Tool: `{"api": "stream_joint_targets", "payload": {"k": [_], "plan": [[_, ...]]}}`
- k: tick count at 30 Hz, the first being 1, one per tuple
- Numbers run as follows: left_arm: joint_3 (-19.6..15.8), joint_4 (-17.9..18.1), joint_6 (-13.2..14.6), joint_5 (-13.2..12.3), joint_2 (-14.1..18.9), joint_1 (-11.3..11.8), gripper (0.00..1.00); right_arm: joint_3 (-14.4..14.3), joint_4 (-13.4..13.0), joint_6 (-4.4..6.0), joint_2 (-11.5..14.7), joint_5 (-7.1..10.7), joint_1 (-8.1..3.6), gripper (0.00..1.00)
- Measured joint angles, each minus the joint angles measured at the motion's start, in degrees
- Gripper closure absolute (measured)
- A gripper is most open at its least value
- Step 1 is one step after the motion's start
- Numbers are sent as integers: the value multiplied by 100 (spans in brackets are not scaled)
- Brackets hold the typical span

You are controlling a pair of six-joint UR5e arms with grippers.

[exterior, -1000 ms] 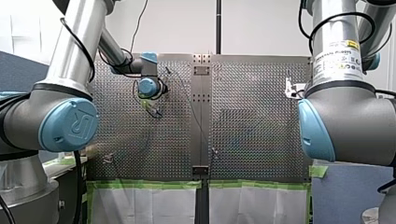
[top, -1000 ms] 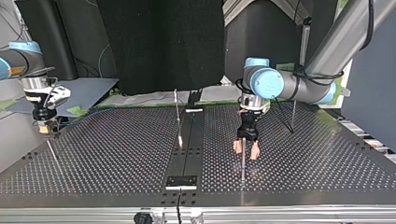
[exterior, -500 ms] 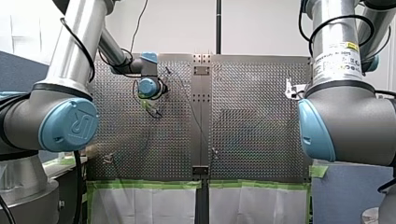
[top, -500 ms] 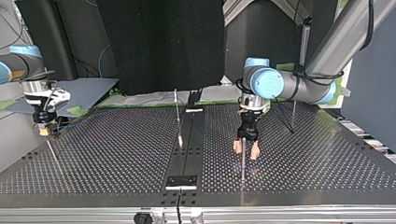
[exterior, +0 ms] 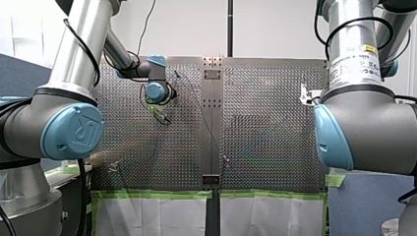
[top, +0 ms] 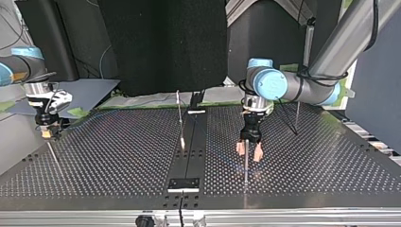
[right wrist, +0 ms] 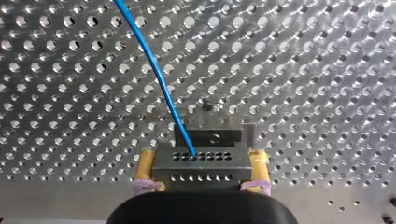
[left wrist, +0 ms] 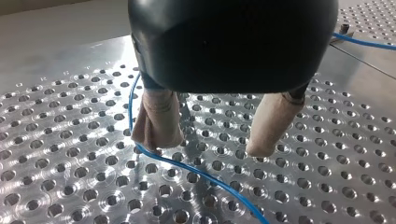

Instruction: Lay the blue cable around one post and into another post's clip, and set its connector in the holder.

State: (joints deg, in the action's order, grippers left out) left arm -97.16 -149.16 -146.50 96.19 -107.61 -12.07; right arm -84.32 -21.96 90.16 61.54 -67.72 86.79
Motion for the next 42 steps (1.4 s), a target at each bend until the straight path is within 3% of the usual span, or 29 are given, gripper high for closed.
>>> {"api": "stream_joint_targets", "payload": {"k": [19, 42], "plan": [[0, 0, -1, -1, 0, 11, 0, 36, -201, 114, -68, 214, 18, 100], [0, -17, 12, -4, 0, 17, 0, 120, -172, 158, -85, 259, -8, 100]]}}
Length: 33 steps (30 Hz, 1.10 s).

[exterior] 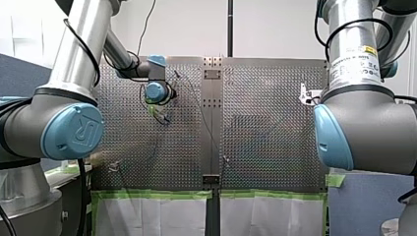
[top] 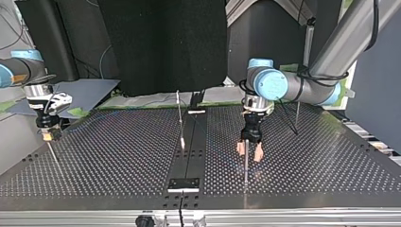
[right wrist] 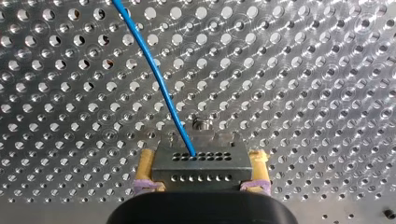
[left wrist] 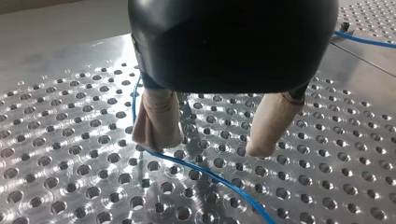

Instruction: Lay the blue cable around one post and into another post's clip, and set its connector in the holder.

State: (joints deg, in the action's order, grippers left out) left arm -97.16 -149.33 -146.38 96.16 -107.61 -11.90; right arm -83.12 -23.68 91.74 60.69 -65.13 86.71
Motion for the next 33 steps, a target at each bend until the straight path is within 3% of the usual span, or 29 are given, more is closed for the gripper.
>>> {"api": "stream_joint_targets", "payload": {"k": [5, 15, 28, 33], "plan": [[-2, -1, 4, 1, 0, 0, 0, -2, -58, 64, -9, 48, -10, 100], [-1, -1, 19, -5, 0, 0, 0, 1, -120, 155, -22, 399, -51, 100], [-1, -1, 24, -5, 0, 1, 0, 1, -159, 162, -34, 427, -89, 100], [0, -1, 30, -5, 0, 2, 0, 9, -65, 161, -25, 461, -20, 100]]}}
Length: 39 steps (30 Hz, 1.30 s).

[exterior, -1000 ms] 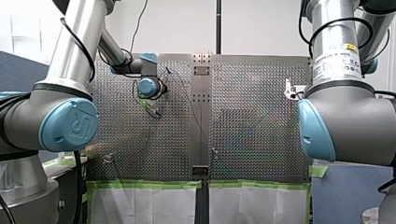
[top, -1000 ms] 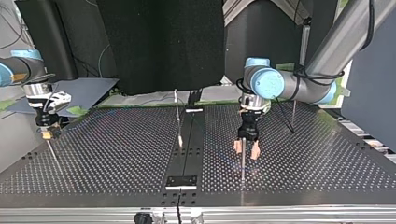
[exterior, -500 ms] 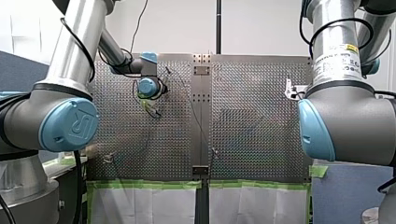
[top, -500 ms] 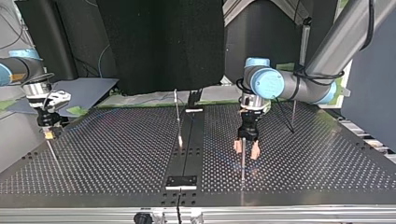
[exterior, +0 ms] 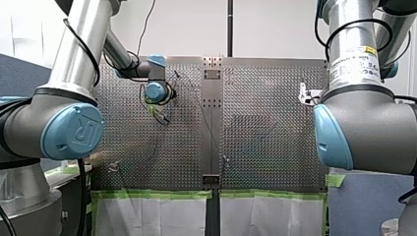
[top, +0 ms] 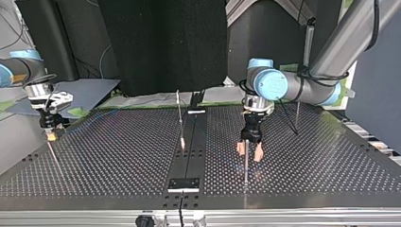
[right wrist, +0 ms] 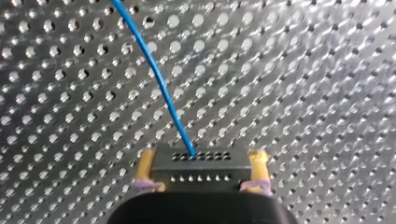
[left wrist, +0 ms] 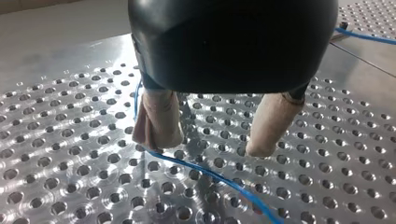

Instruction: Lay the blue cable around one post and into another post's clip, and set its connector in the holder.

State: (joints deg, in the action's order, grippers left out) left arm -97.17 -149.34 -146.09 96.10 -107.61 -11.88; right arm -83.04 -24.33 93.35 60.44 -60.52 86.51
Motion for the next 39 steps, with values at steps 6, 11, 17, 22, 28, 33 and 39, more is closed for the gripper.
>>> {"api": "stream_joint_targets", "payload": {"k": [6, 11, 17, 22, 28, 33, 39], "plan": [[3, 4, 2, -1, 0, 0, 0, -7, -1, -1, -6, 2, 4, 100], [3, 8, 2, -4, 0, 0, 0, -6, 2, 0, -6, 2, 4, 100], [0, 9, 2, -8, 0, 0, 0, -7, 1, 0, -7, 1, 3, 100], [1, 13, 0, -9, 0, 0, 0, -7, 1, 0, -7, 2, 3, 50], [0, 17, -2, -6, 0, 0, 0, -12, 5, 1, -13, 3, 4, 0], [0, 13, -10, -8, 0, 0, 0, -8, 1, 0, -8, 2, 4, 0], [-1, 5, -15, -9, 0, 0, 0, -7, 1, 0, -7, 1, 4, 0]]}}
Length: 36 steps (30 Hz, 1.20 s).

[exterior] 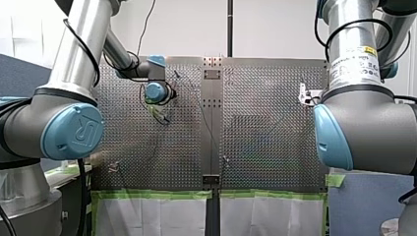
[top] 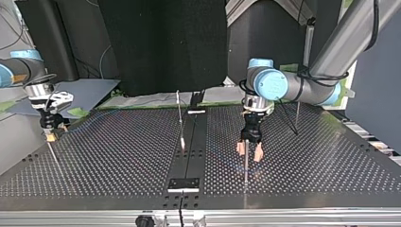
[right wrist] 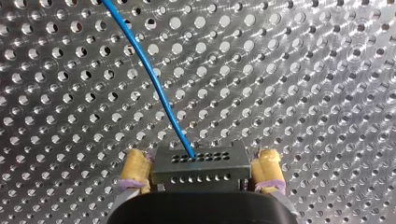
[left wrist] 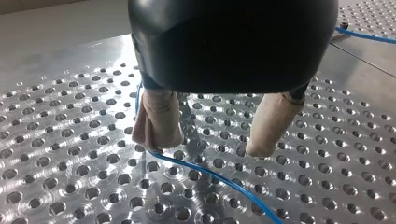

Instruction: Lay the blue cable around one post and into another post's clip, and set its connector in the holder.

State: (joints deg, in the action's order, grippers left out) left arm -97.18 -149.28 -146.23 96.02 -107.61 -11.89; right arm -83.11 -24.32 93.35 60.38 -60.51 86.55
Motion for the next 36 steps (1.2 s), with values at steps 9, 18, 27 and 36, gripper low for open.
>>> {"api": "stream_joint_targets", "payload": {"k": [9, 18, 27, 36], "plan": [[0, -11, 6, 8, 1, 0, 0, 0, 0, 0, 0, 0, 0, 0], [3, -104, 66, 9, 7, 0, 0, 0, 0, 0, 0, 0, 0, 0], [1, -508, 174, 51, 159, 0, 0, 0, 0, 0, 0, 0, 0, 0], [-196, -930, 552, 365, 554, 0, 0, 0, 0, 0, 0, 0, 0, 0]]}}
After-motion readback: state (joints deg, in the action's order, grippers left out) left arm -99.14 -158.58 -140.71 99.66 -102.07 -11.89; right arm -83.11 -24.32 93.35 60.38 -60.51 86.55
